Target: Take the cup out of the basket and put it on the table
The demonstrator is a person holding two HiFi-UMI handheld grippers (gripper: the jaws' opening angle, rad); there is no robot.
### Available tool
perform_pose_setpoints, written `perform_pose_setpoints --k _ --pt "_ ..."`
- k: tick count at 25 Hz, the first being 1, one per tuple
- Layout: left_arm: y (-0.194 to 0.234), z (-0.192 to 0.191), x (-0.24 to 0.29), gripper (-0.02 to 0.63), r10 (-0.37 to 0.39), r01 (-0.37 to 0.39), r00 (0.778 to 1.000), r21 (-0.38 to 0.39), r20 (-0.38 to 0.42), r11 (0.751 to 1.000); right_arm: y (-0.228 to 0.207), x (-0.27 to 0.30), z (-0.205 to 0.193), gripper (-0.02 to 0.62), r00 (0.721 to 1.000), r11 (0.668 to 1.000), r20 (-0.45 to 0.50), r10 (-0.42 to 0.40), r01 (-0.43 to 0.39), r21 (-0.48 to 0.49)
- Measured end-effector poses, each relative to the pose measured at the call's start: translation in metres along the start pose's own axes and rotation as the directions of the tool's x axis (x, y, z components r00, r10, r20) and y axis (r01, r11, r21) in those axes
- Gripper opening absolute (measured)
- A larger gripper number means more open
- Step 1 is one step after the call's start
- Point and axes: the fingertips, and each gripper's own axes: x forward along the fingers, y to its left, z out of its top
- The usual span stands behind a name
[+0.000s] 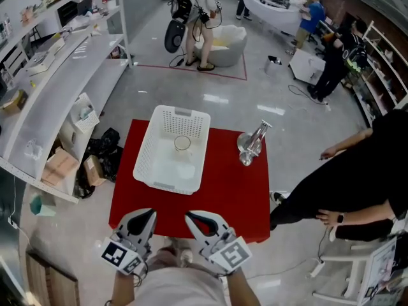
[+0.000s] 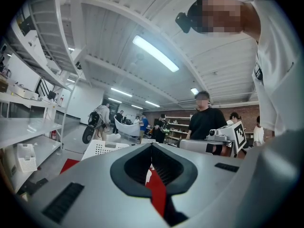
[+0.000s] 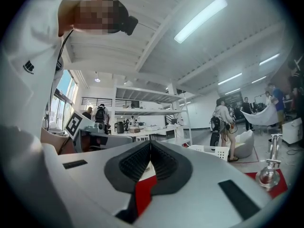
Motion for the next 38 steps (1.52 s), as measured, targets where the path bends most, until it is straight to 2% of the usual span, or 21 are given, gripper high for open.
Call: perform_pose_setpoints --k 12,22,27,38 --pt "0.070 0.010 0.048 0.011 -0.080 0.080 0.997 -0.015 -0.007 0.997 -0.047 0.069 -0.010 0.008 0.998 0.998 -0.037 -0.058 0.058 -0.003" --pt "0.104 0.017 0.077 0.011 -0.155 0.155 0.988 -0.040 -0.005 0.987 -0.084 0.105 -0.014 0.008 0.988 0.991 -0.077 -0.132 0.129 -0.046" --pt "0.116 0.019 0.089 0.011 -0.164 0.163 0.986 -0.054 -0.002 0.985 -0.107 0.118 -0.019 0.008 0.983 0.985 -0.129 -0.132 0.115 -0.127" --pt "0.134 0.012 0.122 0.011 -0.106 0.105 0.994 -0.051 -0.025 0.993 -0.162 0.135 -0.043 0.009 0.963 0.983 -0.258 -0.079 0.033 -0.179"
